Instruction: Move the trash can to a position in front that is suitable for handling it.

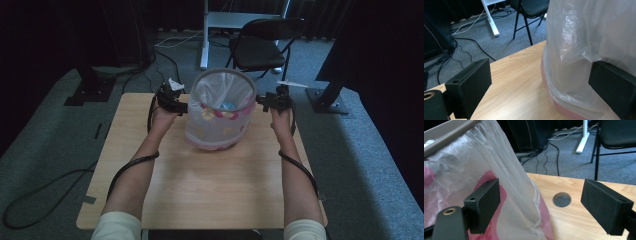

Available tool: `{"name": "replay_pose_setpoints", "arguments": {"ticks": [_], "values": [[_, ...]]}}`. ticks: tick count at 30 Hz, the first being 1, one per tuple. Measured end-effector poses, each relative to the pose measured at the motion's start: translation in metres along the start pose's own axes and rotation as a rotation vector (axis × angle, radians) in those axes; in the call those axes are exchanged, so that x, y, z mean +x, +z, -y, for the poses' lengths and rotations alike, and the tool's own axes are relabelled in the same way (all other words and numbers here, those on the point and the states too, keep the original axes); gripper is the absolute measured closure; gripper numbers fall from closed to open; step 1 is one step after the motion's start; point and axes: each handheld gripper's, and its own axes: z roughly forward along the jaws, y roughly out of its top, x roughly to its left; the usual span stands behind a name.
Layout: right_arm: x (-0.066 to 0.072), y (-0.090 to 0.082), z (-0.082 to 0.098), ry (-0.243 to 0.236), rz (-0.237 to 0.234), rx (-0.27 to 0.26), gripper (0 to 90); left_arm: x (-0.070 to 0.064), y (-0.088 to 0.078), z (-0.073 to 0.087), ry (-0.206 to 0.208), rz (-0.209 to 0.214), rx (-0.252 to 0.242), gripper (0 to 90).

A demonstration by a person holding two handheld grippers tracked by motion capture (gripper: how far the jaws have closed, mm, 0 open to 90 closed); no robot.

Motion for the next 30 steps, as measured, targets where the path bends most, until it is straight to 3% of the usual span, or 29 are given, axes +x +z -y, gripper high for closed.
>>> {"name": "replay_pose_setpoints", "arguments": {"ticks": [11, 14, 15, 17, 18, 19, 22, 23, 26, 30], "values": [[0.030, 0.003, 0.011, -0.037, -0.035, 0.012, 16.7, 0.006, -0.034, 0.025, -0.005, -0.015, -0.003, 4.6], [0.034, 0.001, 0.014, -0.057, -0.051, 0.016, 13.8, 0.008, -0.039, 0.029, -0.004, 0.008, -0.003, 4.2], [0.034, 0.000, 0.015, -0.069, -0.049, 0.023, 11.5, 0.008, -0.041, 0.031, 0.020, 0.002, -0.011, 3.4], [0.034, 0.000, 0.015, -0.070, -0.047, 0.027, 11.5, 0.008, -0.042, 0.032, 0.023, -0.014, -0.016, 3.4], [0.033, 0.001, 0.016, -0.073, -0.020, 0.027, 11.4, 0.010, -0.042, 0.032, 0.026, -0.033, -0.020, 3.4], [0.027, 0.002, 0.017, -0.050, 0.031, 0.016, 11.5, 0.015, -0.040, 0.032, 0.001, -0.059, -0.021, 3.3], [0.020, 0.006, 0.017, -0.023, 0.071, 0.010, 11.5, 0.024, -0.034, 0.031, -0.064, -0.057, -0.019, 3.4], [0.020, 0.006, 0.017, -0.023, 0.071, 0.010, 11.5, 0.024, -0.034, 0.031, -0.064, -0.057, -0.019, 3.4], [0.013, 0.015, 0.016, 0.011, 0.066, 0.006, 11.4, 0.029, -0.024, 0.033, -0.115, -0.038, -0.025, 3.4], [0.013, 0.020, 0.014, 0.017, 0.050, 0.004, 11.4, 0.030, -0.017, 0.034, -0.138, -0.030, -0.032, 3.1]]}}
